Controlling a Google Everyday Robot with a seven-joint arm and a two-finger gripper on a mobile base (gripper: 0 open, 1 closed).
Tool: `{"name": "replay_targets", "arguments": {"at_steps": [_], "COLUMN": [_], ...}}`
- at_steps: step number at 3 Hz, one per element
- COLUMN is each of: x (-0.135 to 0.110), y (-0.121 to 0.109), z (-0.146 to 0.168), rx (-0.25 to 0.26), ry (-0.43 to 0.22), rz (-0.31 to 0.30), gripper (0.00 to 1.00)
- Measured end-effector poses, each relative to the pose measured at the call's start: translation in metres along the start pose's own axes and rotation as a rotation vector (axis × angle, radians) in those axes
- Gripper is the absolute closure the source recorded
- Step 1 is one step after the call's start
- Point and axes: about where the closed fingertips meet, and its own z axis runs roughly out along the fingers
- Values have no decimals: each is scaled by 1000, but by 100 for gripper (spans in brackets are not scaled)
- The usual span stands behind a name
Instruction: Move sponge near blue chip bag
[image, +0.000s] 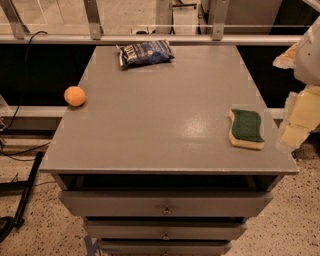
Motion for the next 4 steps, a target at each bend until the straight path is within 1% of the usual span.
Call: {"name": "replay_targets", "arguments": {"at_steps": [1,2,3,4], "x": [1,4,20,39], "y": [-3,-16,-39,-57], "z": [6,35,76,114], "rx": [1,-2,-13,-32], "ry": [1,5,24,24], "rz": [7,38,109,158], "gripper": [0,0,0,0]}}
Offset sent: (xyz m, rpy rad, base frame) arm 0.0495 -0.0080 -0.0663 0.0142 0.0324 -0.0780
